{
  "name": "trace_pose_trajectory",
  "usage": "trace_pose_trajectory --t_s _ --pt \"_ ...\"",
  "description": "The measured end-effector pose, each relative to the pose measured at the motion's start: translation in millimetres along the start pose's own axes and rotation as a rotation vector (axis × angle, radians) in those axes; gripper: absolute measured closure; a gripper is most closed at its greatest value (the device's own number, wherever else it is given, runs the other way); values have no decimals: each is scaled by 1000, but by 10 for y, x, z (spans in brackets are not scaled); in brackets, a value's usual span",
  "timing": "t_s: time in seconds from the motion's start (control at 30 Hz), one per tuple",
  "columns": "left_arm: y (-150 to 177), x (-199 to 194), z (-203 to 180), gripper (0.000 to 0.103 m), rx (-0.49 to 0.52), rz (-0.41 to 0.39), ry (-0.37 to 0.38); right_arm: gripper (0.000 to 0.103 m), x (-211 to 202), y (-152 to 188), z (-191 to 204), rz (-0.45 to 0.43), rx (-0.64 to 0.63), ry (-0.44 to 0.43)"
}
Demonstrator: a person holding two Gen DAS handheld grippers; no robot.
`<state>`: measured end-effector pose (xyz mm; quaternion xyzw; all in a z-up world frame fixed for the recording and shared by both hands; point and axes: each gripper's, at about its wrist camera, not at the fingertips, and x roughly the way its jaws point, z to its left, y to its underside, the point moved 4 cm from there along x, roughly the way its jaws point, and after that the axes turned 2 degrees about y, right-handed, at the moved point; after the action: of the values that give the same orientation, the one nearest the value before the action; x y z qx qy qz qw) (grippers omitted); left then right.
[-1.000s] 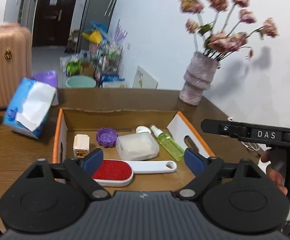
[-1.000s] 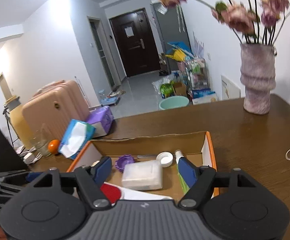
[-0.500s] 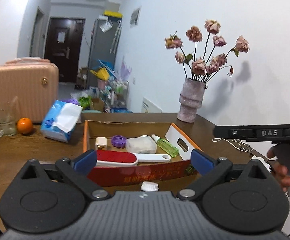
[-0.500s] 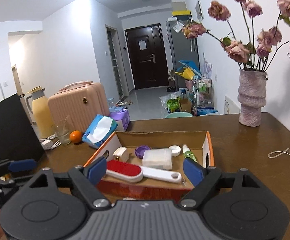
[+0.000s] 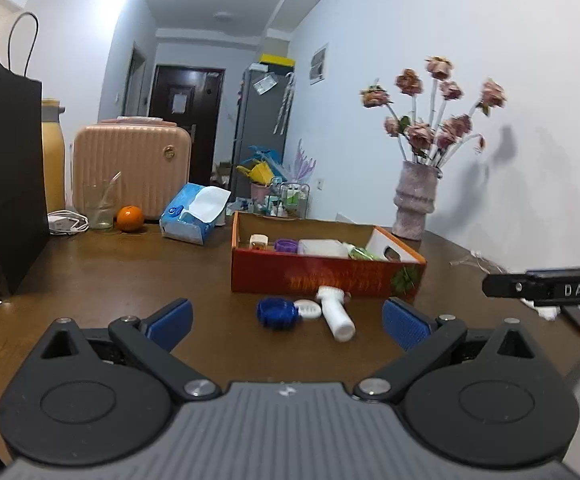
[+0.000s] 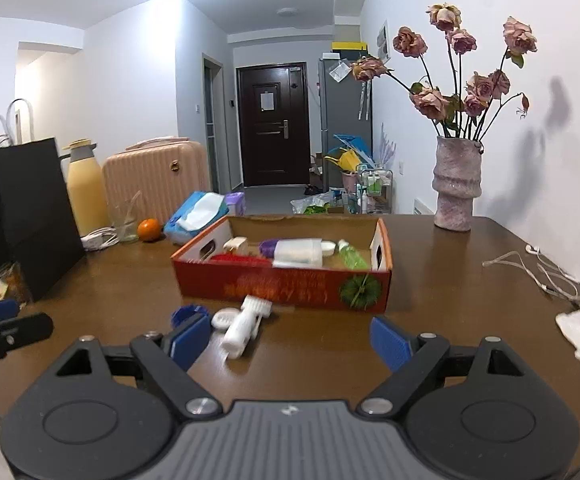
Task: Organize rigid objects
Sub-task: 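Withdraw both tools from the box toward the remaining caps and bottle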
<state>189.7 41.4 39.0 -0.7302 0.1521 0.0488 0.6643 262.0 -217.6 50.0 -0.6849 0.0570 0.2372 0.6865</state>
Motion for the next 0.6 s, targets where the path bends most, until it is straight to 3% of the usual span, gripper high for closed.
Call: trace_pose_trajectory --t_s 0.1,0.23,0.37,0.47,0.6 --pt "102 -97 20 0 49 -24 5 16 -132 91 118 -8 -51 -28" --pt "152 -38 132 0 -1 -5 -45 16 -104 58 261 -25 -85 6" --pt "273 -19 224 0 -30 0 -66 15 -3 164 453 -21 -112 -38" --pt "346 35 258 0 -38 3 -124 15 114 286 605 -4 -176 -44" --pt "328 110 244 0 -28 -6 -125 15 197 361 717 -26 -240 -32"
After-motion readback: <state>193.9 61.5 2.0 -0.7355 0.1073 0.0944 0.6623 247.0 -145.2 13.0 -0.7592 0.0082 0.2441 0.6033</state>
